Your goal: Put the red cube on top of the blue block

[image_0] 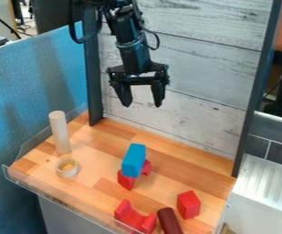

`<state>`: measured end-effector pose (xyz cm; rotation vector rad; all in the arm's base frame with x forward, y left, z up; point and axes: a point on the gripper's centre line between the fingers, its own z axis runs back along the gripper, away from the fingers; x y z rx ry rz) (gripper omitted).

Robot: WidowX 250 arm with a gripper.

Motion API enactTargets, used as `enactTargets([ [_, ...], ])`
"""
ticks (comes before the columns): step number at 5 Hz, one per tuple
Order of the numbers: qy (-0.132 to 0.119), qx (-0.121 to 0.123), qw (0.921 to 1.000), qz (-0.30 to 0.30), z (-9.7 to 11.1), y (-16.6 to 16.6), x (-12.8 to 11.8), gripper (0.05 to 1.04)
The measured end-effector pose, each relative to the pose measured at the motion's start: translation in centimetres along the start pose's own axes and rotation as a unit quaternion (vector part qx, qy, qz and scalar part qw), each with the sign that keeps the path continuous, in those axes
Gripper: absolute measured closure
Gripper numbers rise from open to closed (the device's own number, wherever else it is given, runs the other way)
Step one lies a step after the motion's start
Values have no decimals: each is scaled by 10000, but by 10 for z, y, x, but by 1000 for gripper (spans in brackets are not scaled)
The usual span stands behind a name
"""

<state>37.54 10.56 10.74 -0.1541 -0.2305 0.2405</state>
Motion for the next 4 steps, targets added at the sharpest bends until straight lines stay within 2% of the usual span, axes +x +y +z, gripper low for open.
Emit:
enactTargets([
  [1,200,0,9998,14,-14,3,-5,83],
  [2,406,157,9977,-523,-24,-14,-12,83],
  [3,434,67,9928,-1114,-28,-31,-14,83],
  [4,529,-19,9797,-1933,-25,-33,-25,83],
])
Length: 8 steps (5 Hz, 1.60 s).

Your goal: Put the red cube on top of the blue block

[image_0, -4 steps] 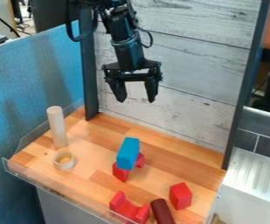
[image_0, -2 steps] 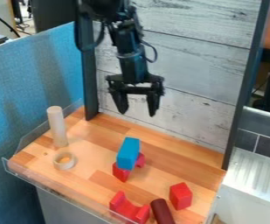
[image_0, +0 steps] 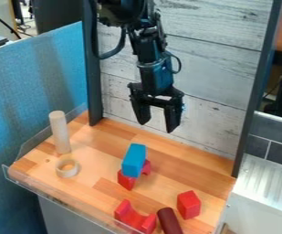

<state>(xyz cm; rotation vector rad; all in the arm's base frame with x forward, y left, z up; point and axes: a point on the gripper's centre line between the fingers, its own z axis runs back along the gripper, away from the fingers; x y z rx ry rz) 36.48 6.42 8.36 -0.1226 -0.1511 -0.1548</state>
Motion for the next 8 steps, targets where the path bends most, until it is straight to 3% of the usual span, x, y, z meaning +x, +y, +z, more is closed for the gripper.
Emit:
enactTargets([
  [1,100,155,9945,-1030,-10,-12,-12,83],
  [2,27,444,9758,-2141,-17,-25,-28,83],
  [4,-48,464,9489,-3122,-33,-51,-41,83],
  [5,124,264,9477,-3178,-54,-52,-41,83],
  [6,133,288,9471,-3193,-74,-48,-32,83],
  [7,3,299,9472,-3192,-89,-50,-27,83],
  [8,-292,397,9443,-3253,-90,-53,-18,83],
])
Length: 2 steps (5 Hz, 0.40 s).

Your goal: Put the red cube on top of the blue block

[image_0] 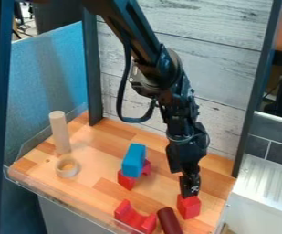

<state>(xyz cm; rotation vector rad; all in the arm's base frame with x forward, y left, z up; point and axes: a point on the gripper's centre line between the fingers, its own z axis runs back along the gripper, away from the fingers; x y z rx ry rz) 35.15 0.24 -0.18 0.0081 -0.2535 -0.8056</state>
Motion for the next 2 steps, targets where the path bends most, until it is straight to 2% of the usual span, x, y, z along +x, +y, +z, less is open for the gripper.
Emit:
enactTargets([
  [2,-57,-166,9997,-163,-5,-11,5,83],
])
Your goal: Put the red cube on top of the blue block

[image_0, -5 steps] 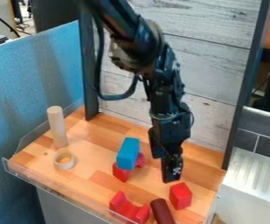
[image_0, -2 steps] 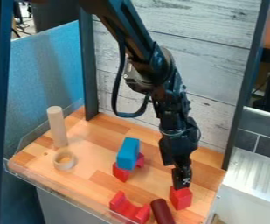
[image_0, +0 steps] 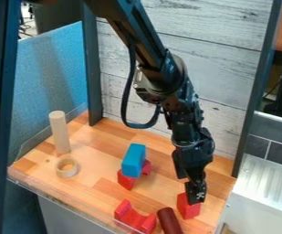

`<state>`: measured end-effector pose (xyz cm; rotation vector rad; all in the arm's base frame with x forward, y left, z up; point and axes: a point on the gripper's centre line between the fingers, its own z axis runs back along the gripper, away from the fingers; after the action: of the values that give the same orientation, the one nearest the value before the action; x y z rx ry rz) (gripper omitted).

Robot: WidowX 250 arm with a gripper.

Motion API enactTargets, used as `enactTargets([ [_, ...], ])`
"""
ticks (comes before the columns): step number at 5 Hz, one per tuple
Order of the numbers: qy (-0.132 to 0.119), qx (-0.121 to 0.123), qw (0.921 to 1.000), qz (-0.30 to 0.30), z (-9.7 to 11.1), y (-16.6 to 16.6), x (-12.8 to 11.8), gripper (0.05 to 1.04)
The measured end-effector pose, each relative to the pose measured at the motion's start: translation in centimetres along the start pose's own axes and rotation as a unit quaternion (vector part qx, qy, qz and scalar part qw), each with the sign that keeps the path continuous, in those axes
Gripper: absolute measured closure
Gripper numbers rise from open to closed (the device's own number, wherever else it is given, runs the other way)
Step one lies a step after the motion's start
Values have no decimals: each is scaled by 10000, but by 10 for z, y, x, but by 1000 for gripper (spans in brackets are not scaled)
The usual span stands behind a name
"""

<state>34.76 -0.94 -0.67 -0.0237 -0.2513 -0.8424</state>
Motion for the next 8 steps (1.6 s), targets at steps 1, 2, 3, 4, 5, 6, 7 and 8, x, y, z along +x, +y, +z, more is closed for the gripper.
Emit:
enactTargets([
  [1,28,-62,9999,-97,-3,-8,2,83],
  [2,42,-11,9999,-145,-10,-8,1,83],
  [3,87,-26,9998,-183,-16,-9,-2,83],
  [4,189,-43,9997,-141,-22,-9,-6,83],
  [5,270,-112,9995,-124,-30,-12,-8,133],
  [6,246,-73,9997,-33,-31,-10,-6,417],
  [7,172,-244,9995,96,-30,-14,-2,496],
  [8,42,-556,9979,337,-27,-19,-1,497],
])
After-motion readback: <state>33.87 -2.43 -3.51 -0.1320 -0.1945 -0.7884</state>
